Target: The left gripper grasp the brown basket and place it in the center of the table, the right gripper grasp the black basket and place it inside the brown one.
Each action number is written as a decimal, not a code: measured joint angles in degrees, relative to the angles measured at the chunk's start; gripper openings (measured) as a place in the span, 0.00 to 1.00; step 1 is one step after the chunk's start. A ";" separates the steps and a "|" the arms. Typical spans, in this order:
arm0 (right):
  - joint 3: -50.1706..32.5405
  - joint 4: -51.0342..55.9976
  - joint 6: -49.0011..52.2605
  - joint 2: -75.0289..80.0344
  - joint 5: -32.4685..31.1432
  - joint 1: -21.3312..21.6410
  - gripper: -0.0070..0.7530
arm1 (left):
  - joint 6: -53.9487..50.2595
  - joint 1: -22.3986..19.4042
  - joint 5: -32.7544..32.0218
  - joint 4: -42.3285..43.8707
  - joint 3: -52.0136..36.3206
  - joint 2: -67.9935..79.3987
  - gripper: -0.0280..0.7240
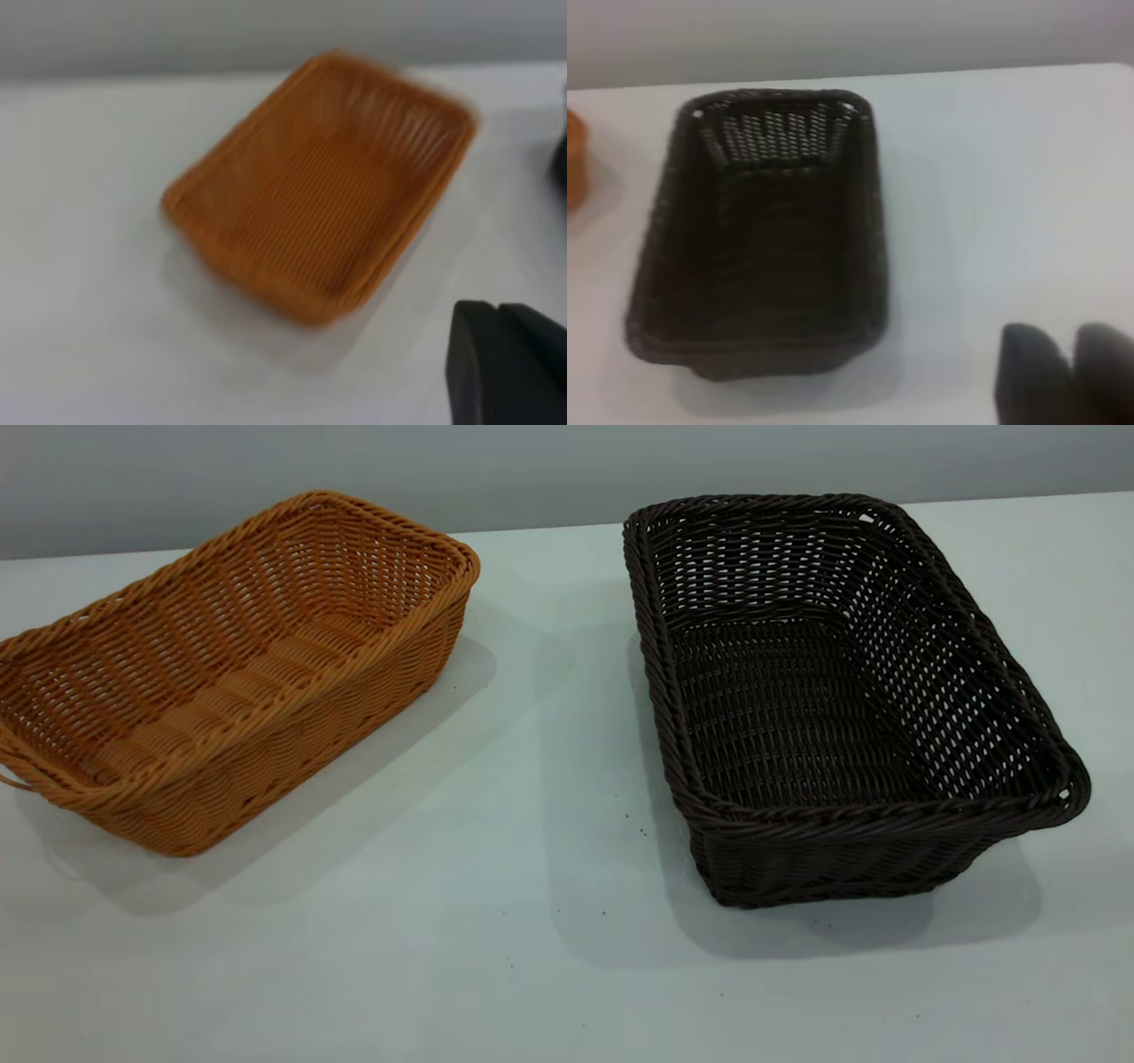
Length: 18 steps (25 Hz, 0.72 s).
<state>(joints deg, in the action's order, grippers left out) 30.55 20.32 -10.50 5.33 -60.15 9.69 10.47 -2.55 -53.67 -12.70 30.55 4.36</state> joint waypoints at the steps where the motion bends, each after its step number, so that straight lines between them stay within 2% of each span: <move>1: 0.69 0.59 -0.21 1.62 0.42 0.00 0.27 | 1.74 0.00 1.67 -1.42 0.71 1.32 0.16; 5: 3.66 1.89 -1.86 8.43 2.22 0.00 0.51 | 9.22 0.00 8.02 -6.40 2.76 7.44 0.39; 9: 7.30 3.32 -3.62 16.37 4.55 0.00 0.66 | 15.24 0.00 12.78 -6.81 4.12 15.68 0.61; 14: 11.65 6.50 -6.39 26.61 6.03 0.00 0.71 | 19.38 0.00 19.94 -6.81 7.67 27.65 0.69; 18: 13.96 13.86 -11.94 34.38 6.03 0.00 0.71 | 22.57 0.00 19.52 -6.86 12.24 38.18 0.70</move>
<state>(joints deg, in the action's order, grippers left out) 44.51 34.19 -22.44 39.71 -54.11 9.69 33.04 -2.55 -34.15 -19.56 42.80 42.53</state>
